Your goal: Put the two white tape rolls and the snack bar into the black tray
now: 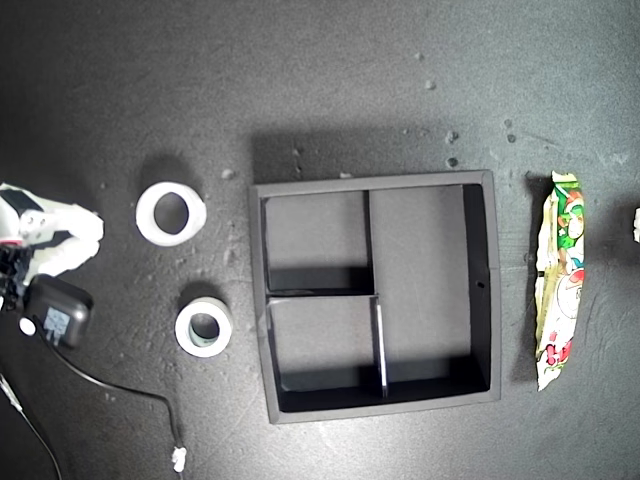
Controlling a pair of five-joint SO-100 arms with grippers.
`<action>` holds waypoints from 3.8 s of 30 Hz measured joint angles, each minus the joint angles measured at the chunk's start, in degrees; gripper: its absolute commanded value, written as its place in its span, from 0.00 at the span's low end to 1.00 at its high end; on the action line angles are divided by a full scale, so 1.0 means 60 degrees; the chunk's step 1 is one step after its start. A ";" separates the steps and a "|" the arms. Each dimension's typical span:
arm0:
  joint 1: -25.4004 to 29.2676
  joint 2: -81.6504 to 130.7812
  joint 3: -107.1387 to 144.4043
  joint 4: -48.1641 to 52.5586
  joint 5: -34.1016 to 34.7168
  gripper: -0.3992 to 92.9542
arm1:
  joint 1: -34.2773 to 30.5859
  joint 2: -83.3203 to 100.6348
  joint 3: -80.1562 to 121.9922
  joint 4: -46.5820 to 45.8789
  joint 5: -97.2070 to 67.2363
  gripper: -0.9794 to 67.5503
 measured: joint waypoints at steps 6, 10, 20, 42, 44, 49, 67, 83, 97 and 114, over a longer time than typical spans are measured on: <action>-0.0029 0.0000 0.0000 0.0000 -0.1641 0.01 | 0.1230 0.0000 0.0000 0.0000 0.0073 0.01; -0.0146 0.0000 0.0000 0.0000 -0.1948 0.01 | 0.1318 0.0000 0.0000 0.0000 0.0015 0.01; 0.0410 0.0000 0.0000 -0.0249 -0.2593 0.00 | 0.1450 0.0000 0.0000 0.0000 0.0000 0.01; 0.0161 -0.0249 -0.3164 -0.2725 0.3252 0.17 | 0.2227 0.0000 0.0000 -0.0293 0.2153 0.01; -0.0117 -0.1099 -0.3999 -0.2930 0.3442 0.17 | 0.2212 0.0000 0.0000 -0.0527 0.3062 0.01; -0.0029 -0.4702 -0.6152 -0.3252 0.3486 0.17 | 0.2300 -0.0073 0.0000 -0.1157 0.5229 0.01; 0.1084 -1.2085 -1.0225 -0.1479 0.0688 0.14 | 0.1875 -0.0117 -0.0542 -0.5303 -0.3970 0.18; -0.0103 -1.4224 -0.9580 -0.2329 0.0703 0.16 | -0.1245 -0.0146 -0.2578 -0.5581 -0.9434 0.27; -0.0791 -1.6318 -1.0254 -0.3120 0.1172 0.04 | -0.2007 -0.0630 -0.2168 -0.5728 -1.0737 0.36; -0.0981 -1.4824 -1.3506 0.0103 0.2344 0.01 | -0.2285 -0.9712 -0.7310 -0.2593 -1.0034 0.34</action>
